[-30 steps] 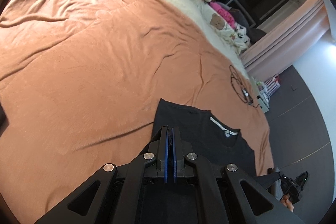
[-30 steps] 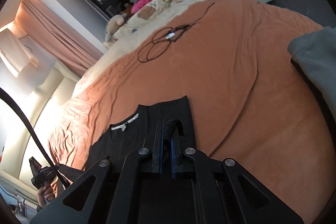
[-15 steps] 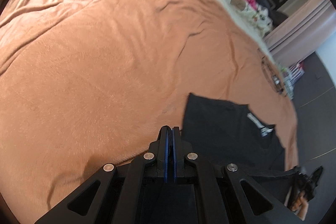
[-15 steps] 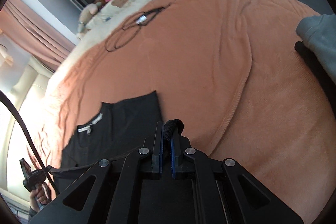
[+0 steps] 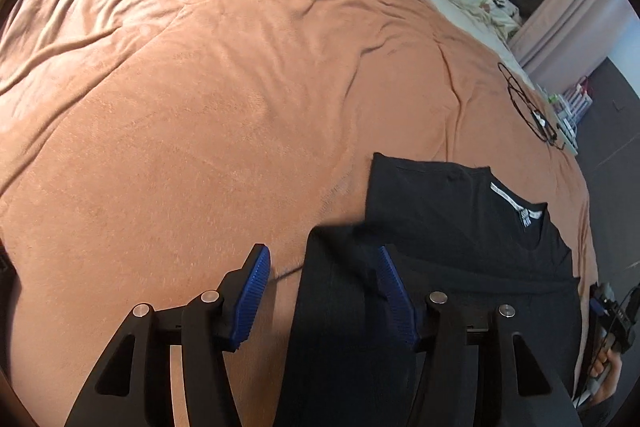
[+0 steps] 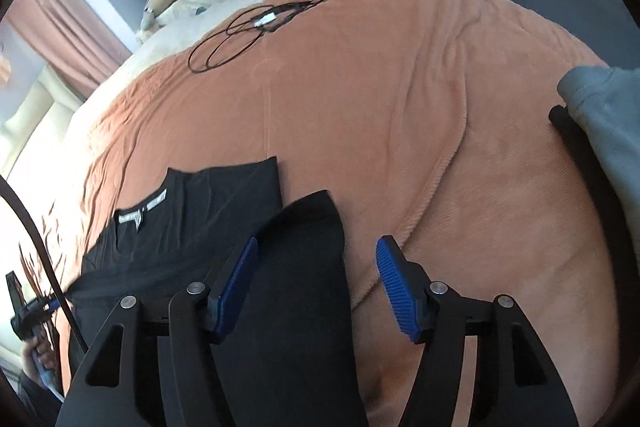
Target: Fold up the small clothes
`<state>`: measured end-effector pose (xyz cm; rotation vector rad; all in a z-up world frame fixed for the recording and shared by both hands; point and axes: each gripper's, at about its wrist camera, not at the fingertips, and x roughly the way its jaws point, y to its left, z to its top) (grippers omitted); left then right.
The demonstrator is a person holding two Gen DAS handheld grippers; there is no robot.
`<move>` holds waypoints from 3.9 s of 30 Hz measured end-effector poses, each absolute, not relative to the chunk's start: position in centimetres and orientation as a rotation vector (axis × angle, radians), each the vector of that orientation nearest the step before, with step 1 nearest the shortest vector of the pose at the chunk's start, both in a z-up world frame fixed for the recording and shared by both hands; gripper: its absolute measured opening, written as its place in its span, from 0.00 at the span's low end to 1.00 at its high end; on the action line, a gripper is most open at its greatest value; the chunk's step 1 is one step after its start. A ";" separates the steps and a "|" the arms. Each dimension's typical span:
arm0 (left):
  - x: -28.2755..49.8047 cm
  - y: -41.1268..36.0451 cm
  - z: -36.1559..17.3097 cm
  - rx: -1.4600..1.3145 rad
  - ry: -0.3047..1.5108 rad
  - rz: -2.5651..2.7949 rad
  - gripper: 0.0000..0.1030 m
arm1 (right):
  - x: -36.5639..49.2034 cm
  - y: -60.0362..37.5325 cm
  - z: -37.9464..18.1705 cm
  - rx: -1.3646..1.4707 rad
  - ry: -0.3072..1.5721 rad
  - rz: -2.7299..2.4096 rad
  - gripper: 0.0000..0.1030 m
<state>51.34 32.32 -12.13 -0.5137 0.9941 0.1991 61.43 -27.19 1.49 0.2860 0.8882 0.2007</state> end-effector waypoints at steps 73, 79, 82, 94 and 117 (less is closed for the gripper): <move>53.7 28.3 -3.4 -0.286 0.845 0.185 0.09 | 59.9 -25.2 5.5 0.109 0.716 0.277 0.00; 55.6 28.6 -3.7 -0.274 0.850 0.198 0.09 | 61.3 -24.3 5.5 0.089 0.710 0.269 0.00; 56.8 28.8 -4.2 -0.270 0.857 0.203 0.09 | 62.2 -23.7 5.5 0.080 0.711 0.263 0.00; 62.7 29.6 -12.1 -0.240 0.997 0.232 0.09 | 69.0 -21.1 1.7 0.042 0.806 0.222 0.00; 61.8 30.2 -9.1 -0.195 0.895 0.244 0.09 | 70.1 -20.6 1.1 0.041 0.790 0.179 0.00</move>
